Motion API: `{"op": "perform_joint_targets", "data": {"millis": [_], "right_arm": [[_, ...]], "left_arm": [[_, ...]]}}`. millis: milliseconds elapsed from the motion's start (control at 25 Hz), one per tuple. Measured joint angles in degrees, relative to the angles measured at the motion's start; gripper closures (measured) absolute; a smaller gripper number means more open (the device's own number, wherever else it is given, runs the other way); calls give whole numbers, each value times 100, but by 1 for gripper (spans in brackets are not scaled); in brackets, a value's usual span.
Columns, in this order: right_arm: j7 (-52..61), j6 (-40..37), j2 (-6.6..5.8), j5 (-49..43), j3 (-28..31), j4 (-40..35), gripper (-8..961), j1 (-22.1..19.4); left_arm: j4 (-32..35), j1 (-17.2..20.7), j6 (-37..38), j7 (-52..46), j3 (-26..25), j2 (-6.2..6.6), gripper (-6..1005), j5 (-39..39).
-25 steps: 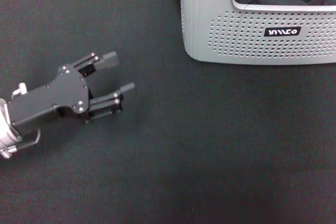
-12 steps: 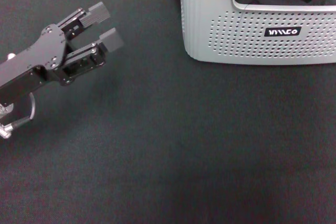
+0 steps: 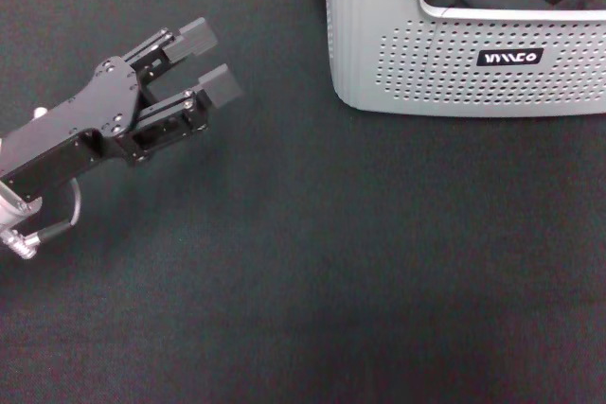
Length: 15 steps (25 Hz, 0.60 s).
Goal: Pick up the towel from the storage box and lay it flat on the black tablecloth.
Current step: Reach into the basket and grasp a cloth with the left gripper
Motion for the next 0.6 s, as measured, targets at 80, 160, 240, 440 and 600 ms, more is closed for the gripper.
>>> {"op": "perform_joint_targets", "data": {"millis": [80, 160, 240, 440, 600], "right_arm": [[397, -171, -67, -512, -14, 27, 866, 108], [825, -45, -151, -1138, -32, 130, 857, 313], [1022, 211, -182, -1537, -37, 232, 848, 471], [1368, 1023, -139, -1777, -42, 179, 826, 664], [1854, 1646, -63, -1845, -43, -194, 808, 707]], "left_arm": [[-1, -8, -2, 11, 1, -14, 182, 25], [-2, 3, -4, 31, 1, -22, 182, 29], [-6, 21, -11, 57, 1, -27, 183, 30], [-9, 37, -73, 69, 2, -30, 185, 30], [-32, 62, -109, 149, 1, -30, 186, 30]]}}
